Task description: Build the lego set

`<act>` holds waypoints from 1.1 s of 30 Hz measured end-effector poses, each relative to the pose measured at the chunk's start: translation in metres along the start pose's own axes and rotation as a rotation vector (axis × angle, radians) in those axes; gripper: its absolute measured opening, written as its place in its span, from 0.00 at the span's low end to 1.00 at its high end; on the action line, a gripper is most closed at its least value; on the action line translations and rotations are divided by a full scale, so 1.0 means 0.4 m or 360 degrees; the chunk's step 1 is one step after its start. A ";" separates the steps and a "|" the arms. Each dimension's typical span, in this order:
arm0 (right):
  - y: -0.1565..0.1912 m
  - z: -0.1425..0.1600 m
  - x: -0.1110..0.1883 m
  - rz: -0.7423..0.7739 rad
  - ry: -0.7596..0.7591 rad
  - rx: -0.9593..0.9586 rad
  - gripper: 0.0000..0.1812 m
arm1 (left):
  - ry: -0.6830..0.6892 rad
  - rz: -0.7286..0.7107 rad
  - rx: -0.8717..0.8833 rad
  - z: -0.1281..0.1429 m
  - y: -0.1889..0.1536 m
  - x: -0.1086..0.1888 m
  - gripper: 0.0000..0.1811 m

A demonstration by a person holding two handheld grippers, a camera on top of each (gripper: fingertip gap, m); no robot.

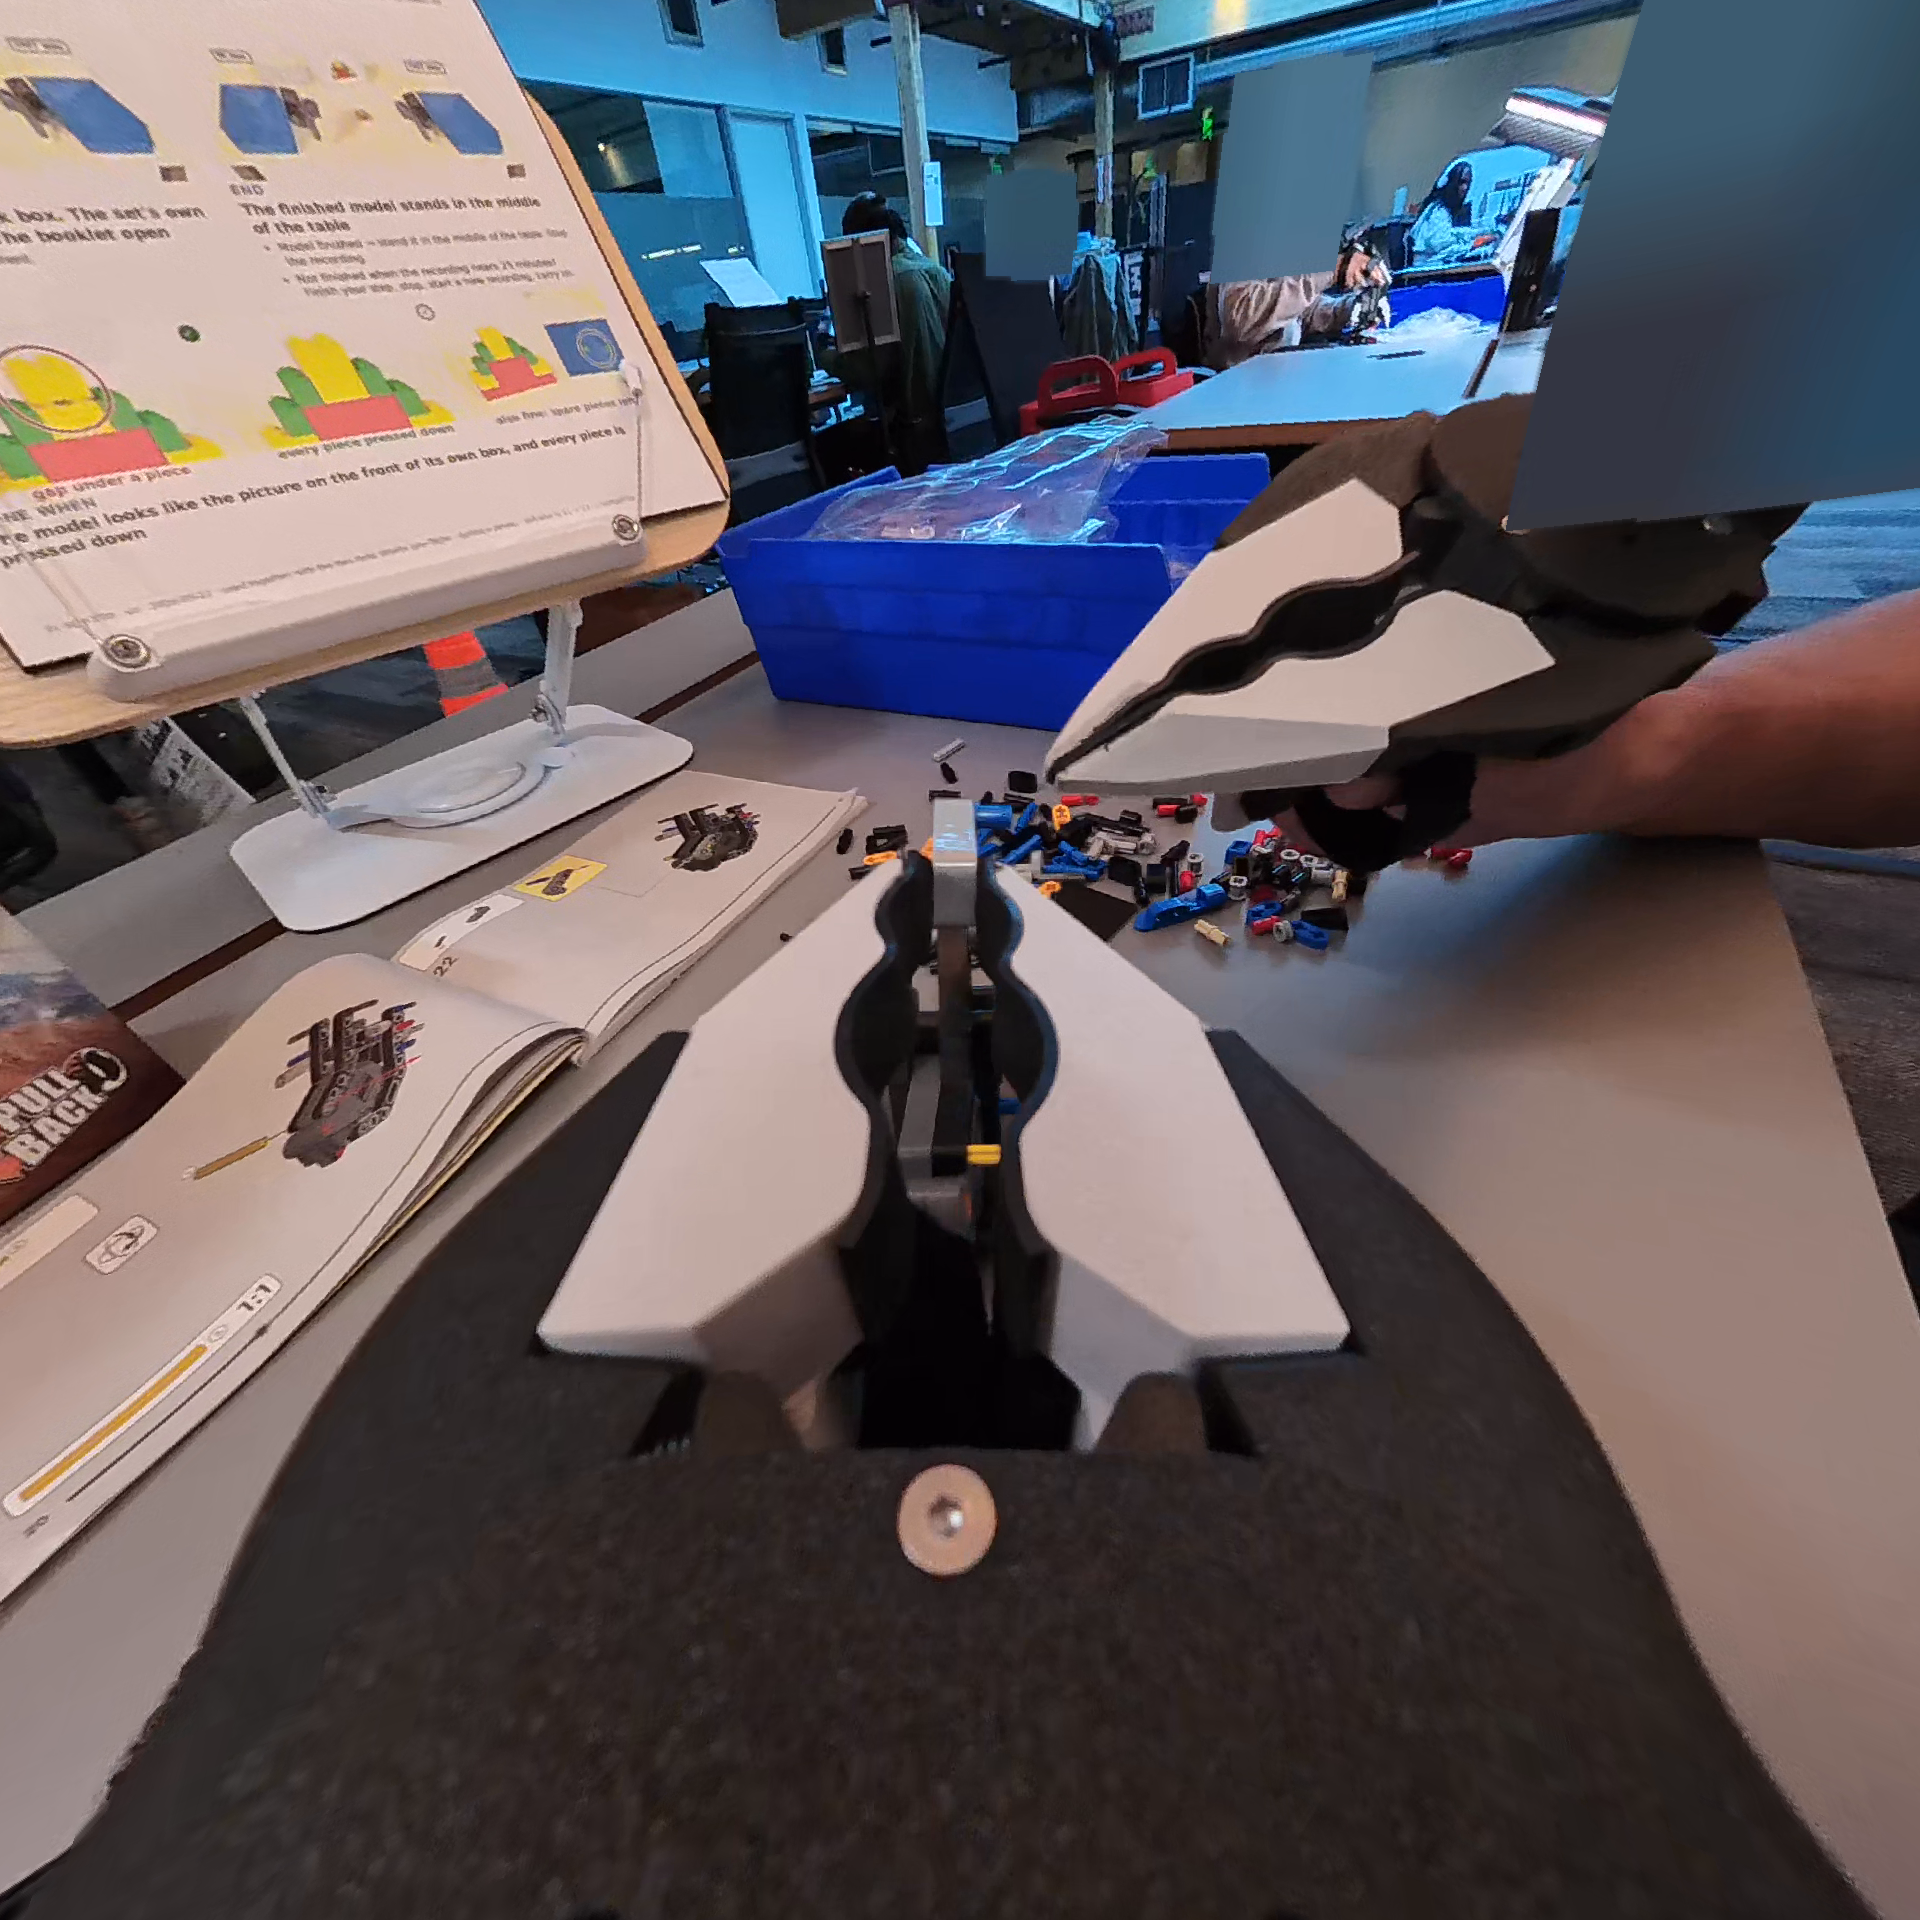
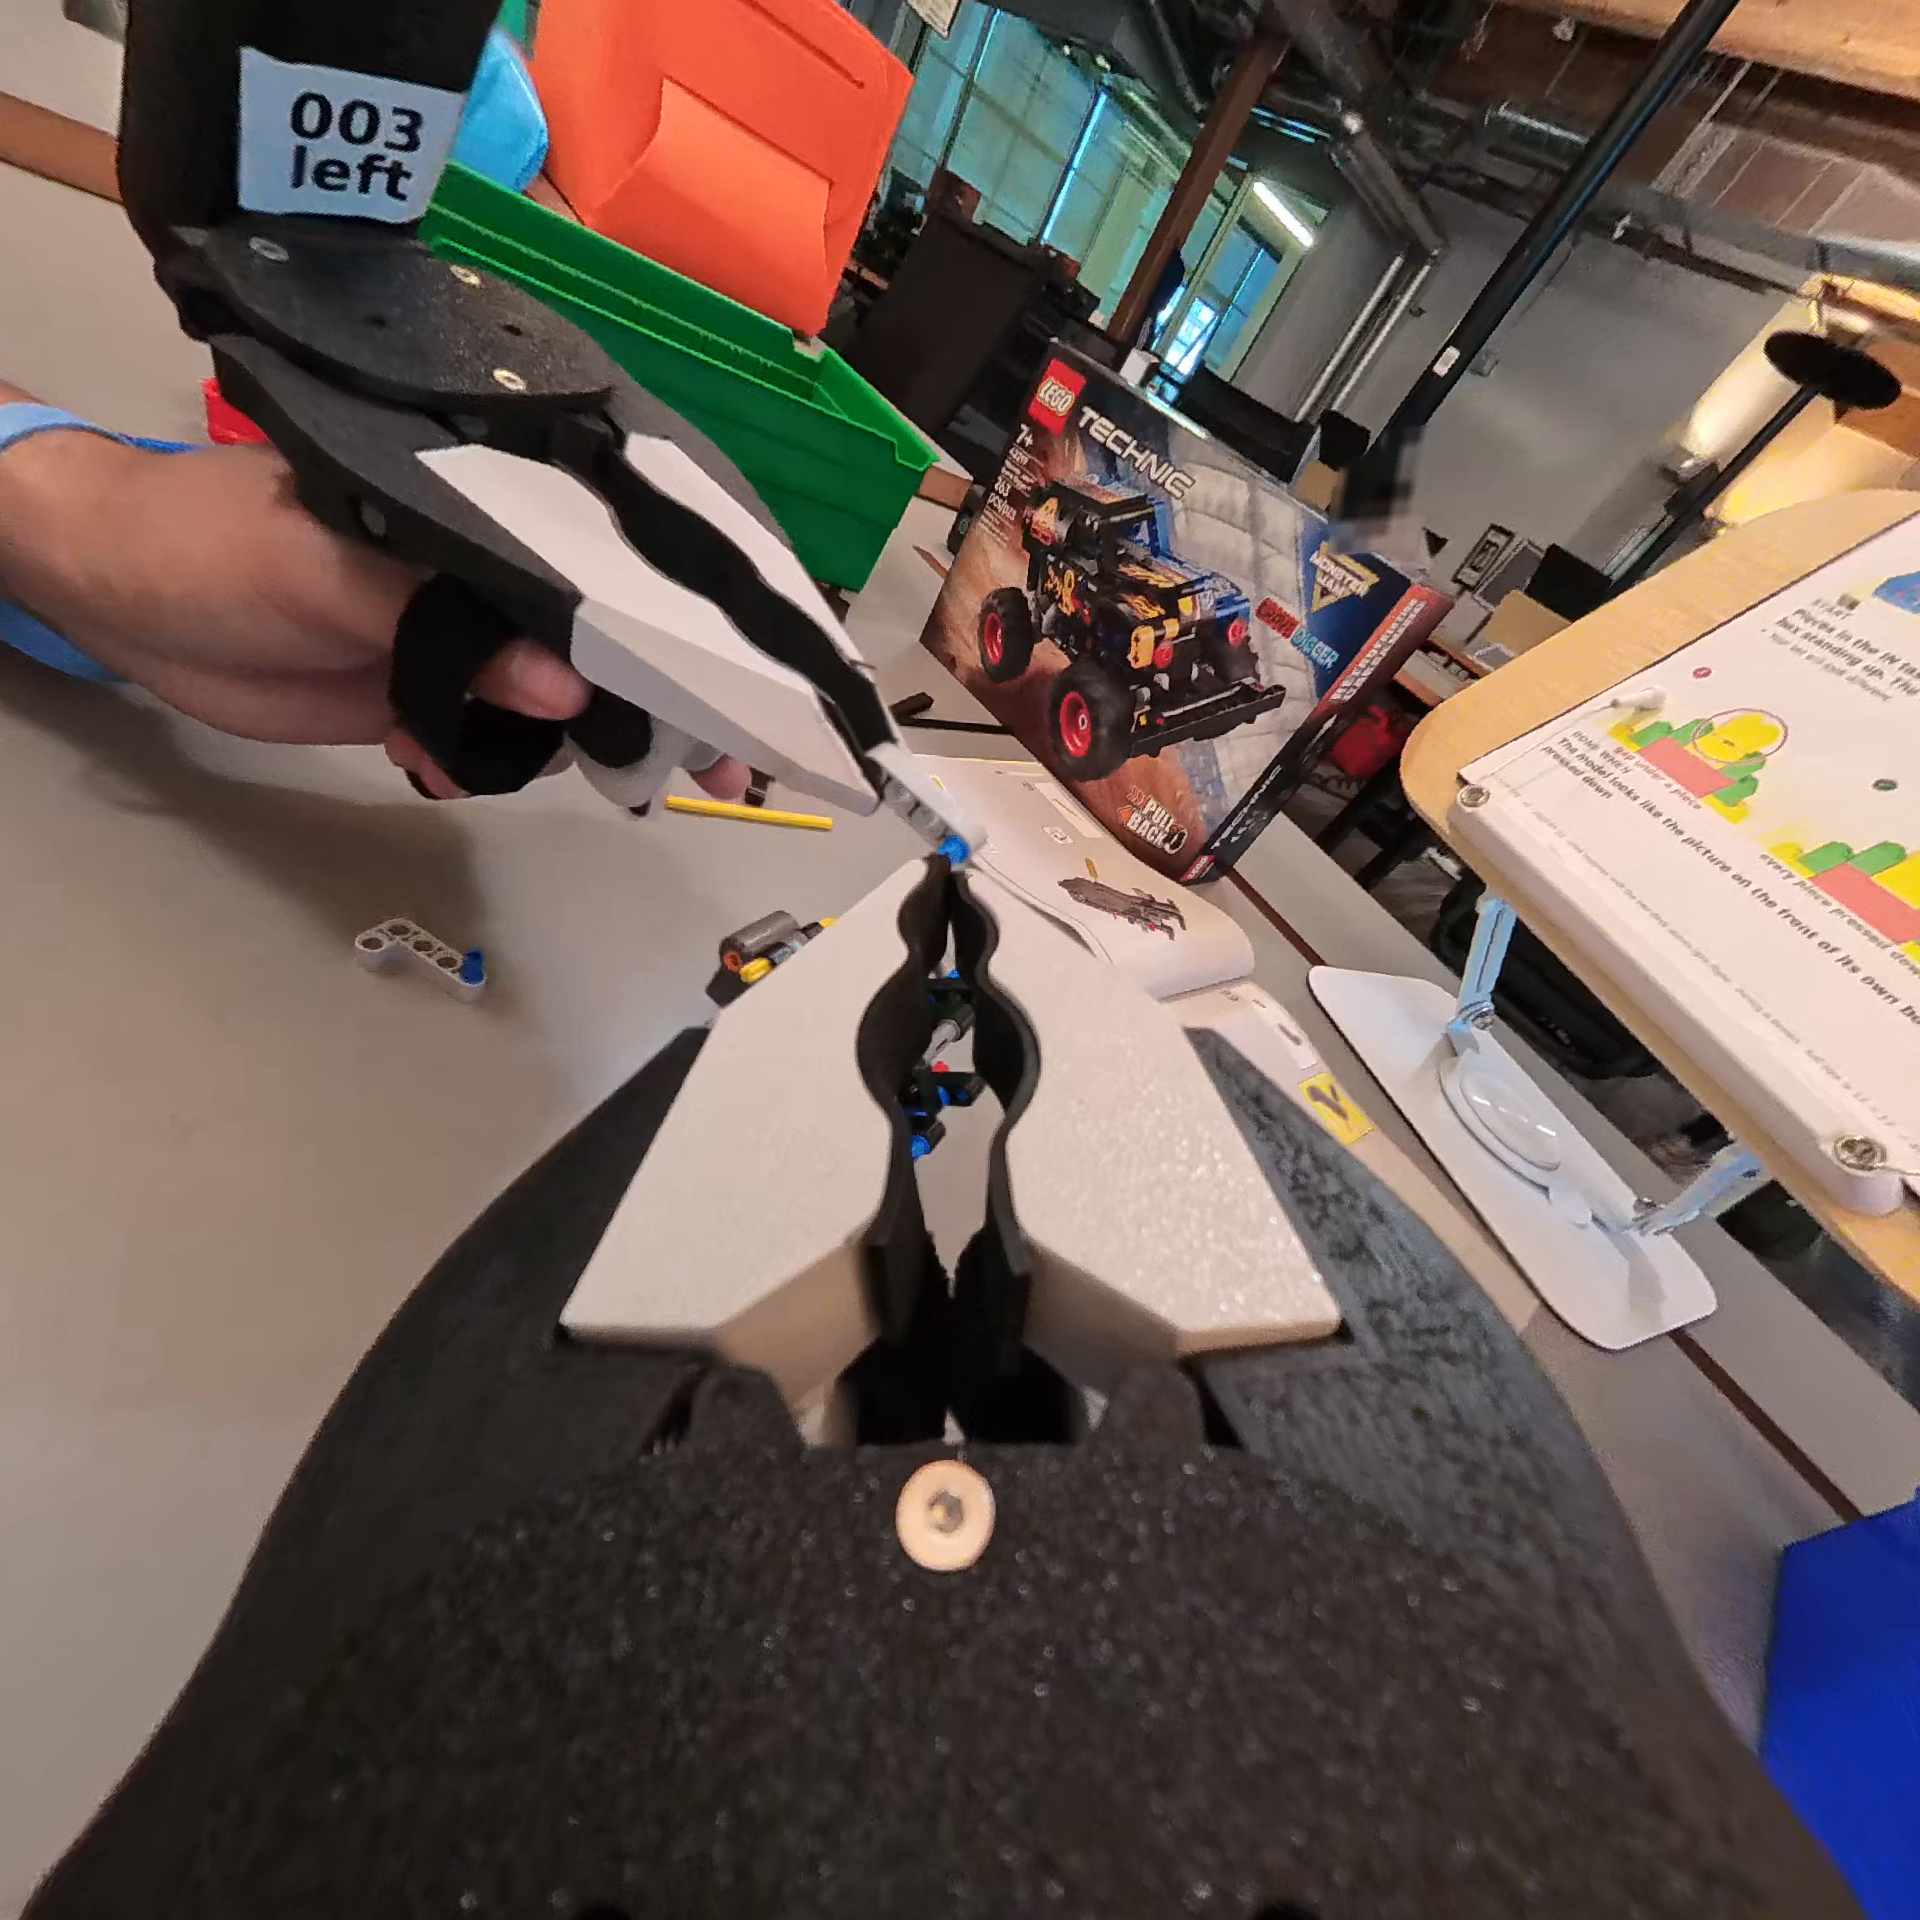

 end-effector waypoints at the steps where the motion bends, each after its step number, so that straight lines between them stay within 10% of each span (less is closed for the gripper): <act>1: -0.001 0.004 -0.002 -0.0012 0.0016 -0.0029 0.00 | -0.0005 -0.0002 -0.0022 -0.001 -0.002 0.001 0.03; 15: -0.003 0.039 -0.033 -0.0304 0.0133 -0.0417 0.05 | -0.0031 -0.0176 -0.0955 0.005 -0.071 0.012 0.03; 33: -0.015 0.038 -0.031 -0.0422 0.0145 -0.0606 0.02 | -0.0036 -0.0214 -0.1153 0.022 -0.091 0.002 0.05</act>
Point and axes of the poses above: each gripper's, where its closed fingertips meet, x back along the fingers, z out of its underside, y = z × x across the jaws, the point moved 9 cm from there along x, back along the fingers, and after that the axes turned 5 degrees about -z, right-handed, at the moved point
